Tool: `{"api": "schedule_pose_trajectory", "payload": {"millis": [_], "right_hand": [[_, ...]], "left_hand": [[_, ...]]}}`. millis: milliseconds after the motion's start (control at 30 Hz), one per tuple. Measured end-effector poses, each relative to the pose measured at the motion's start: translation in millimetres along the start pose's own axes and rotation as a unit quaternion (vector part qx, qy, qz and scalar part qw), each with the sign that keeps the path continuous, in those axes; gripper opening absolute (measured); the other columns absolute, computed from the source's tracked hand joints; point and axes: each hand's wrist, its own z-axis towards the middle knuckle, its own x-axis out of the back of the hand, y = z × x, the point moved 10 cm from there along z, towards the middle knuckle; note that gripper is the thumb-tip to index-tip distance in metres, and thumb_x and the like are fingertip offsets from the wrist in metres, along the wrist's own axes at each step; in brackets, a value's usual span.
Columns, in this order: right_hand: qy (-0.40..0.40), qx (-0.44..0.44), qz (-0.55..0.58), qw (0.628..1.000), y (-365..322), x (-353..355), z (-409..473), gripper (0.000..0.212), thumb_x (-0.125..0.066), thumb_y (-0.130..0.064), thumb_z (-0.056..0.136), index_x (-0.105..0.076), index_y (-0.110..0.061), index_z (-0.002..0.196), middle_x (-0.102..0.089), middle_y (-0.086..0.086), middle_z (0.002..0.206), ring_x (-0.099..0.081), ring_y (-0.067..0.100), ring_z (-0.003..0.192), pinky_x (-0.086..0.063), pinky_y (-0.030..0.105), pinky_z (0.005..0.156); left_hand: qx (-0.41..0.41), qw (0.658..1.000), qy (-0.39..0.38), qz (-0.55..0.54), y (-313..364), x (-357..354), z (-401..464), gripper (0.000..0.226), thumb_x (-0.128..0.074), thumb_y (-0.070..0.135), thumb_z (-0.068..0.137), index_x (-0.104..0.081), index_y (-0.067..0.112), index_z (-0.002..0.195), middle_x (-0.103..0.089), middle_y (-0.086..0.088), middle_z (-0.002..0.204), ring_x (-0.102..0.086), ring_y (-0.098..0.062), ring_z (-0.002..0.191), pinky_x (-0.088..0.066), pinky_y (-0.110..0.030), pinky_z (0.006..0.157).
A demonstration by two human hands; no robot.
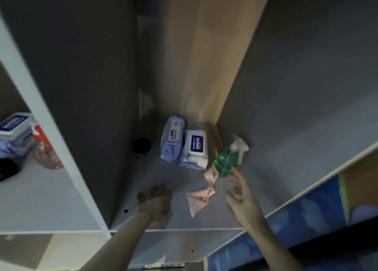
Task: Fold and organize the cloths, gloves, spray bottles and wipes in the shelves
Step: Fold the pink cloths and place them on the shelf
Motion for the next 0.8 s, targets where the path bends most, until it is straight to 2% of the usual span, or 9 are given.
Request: {"api": "schedule_pose_trajectory", "payload": {"millis": [67,100,167,267,467,533,633,733,800], "right_hand": [[-0.003,0.007,0.005,1.000,-0.9,2.4,-9.1,0.065,-0.062,0.002,0.086,-0.035,-0.040,0.129,-0.052,-0.002,0.131,-0.050,0.011,0.122,-0.042,0.031,0.100],[-0.002,0.008,-0.001,1.000,-1.2,4.3,-11.7,0.065,-0.062,0.003,0.086,-0.036,-0.039,0.129,-0.053,0.000,0.130,-0.051,0.011,0.120,-0.043,0.030,0.098],[-0.004,0.000,-0.008,1.000,1.5,6.4,-12.2,0.064,-0.061,0.004,0.086,-0.038,-0.037,0.129,-0.055,0.001,0.127,-0.053,0.013,0.118,-0.044,0.026,0.093],[-0.037,-0.017,-0.003,0.999,5.5,-3.0,-6.4,0.060,-0.059,0.005,0.087,-0.042,-0.029,0.133,-0.055,0.000,0.124,-0.054,0.011,0.113,-0.040,0.022,0.094],[-0.126,-0.026,-0.134,0.983,43.6,-64.5,30.9,0.059,-0.057,0.000,0.084,-0.046,-0.017,0.139,-0.048,0.011,0.139,-0.048,0.027,0.125,-0.043,0.037,0.101],[-0.158,-0.007,-0.242,0.957,51.7,-82.7,40.4,0.060,-0.060,-0.008,0.086,-0.041,-0.017,0.142,-0.042,0.010,0.145,-0.039,0.027,0.131,-0.038,0.036,0.105],[-0.198,0.076,-0.430,0.877,54.3,-102.3,45.5,0.052,-0.051,-0.022,0.094,-0.036,-0.020,0.144,-0.038,0.002,0.147,-0.031,0.024,0.134,-0.032,0.029,0.102],[-0.221,0.097,-0.516,0.822,62.3,-108.8,44.1,0.041,-0.045,-0.023,0.095,-0.045,-0.024,0.136,-0.047,0.001,0.139,-0.037,0.024,0.129,-0.034,0.031,0.095],[-0.210,0.107,-0.544,0.805,62.9,-107.4,43.1,0.029,-0.049,-0.027,0.092,-0.059,-0.030,0.119,-0.059,0.004,0.123,-0.049,0.026,0.116,-0.037,0.033,0.091]], "left_hand": [[-0.009,0.992,0.006,-0.124,2.3,23.5,-16.4,0.055,-0.057,0.039,0.093,-0.040,0.026,0.144,-0.039,0.005,0.150,-0.040,-0.008,0.133,-0.031,-0.019,0.102],[-0.006,0.984,0.025,-0.176,-2.2,35.8,-25.1,0.053,-0.059,0.038,0.092,-0.044,0.026,0.141,-0.046,0.007,0.145,-0.046,-0.005,0.127,-0.033,-0.014,0.096],[0.005,0.974,0.080,-0.211,-15.4,56.5,-41.6,0.056,-0.061,0.045,0.089,-0.045,0.031,0.140,-0.049,0.008,0.144,-0.049,-0.009,0.128,-0.037,-0.019,0.101],[0.026,0.968,0.092,-0.232,-29.7,62.8,-65.0,0.059,-0.062,0.055,0.084,-0.049,0.034,0.138,-0.053,0.005,0.140,-0.054,-0.014,0.125,-0.041,-0.029,0.104],[0.074,0.956,0.138,-0.249,-42.9,74.6,-100.4,0.057,-0.064,0.049,0.085,-0.051,0.030,0.136,-0.058,0.001,0.135,-0.055,-0.016,0.124,-0.042,-0.029,0.101],[0.073,0.945,0.148,-0.284,-43.1,76.6,-108.1,0.055,-0.065,0.046,0.085,-0.053,0.029,0.135,-0.060,0.001,0.132,-0.057,-0.014,0.121,-0.043,-0.027,0.100],[0.069,0.930,0.160,-0.323,-43.4,78.8,-116.7,0.052,-0.066,0.045,0.085,-0.055,0.029,0.133,-0.064,0.000,0.124,-0.059,-0.011,0.116,-0.044,-0.022,0.095],[0.078,0.926,0.156,-0.335,-44.4,75.5,-119.6,0.051,-0.065,0.045,0.085,-0.055,0.029,0.133,-0.066,-0.002,0.120,-0.061,-0.012,0.112,-0.046,-0.024,0.094],[0.077,0.926,0.147,-0.338,-42.7,73.1,-120.7,0.052,-0.065,0.046,0.086,-0.055,0.029,0.134,-0.065,-0.002,0.122,-0.061,-0.012,0.111,-0.048,-0.026,0.094]]}}
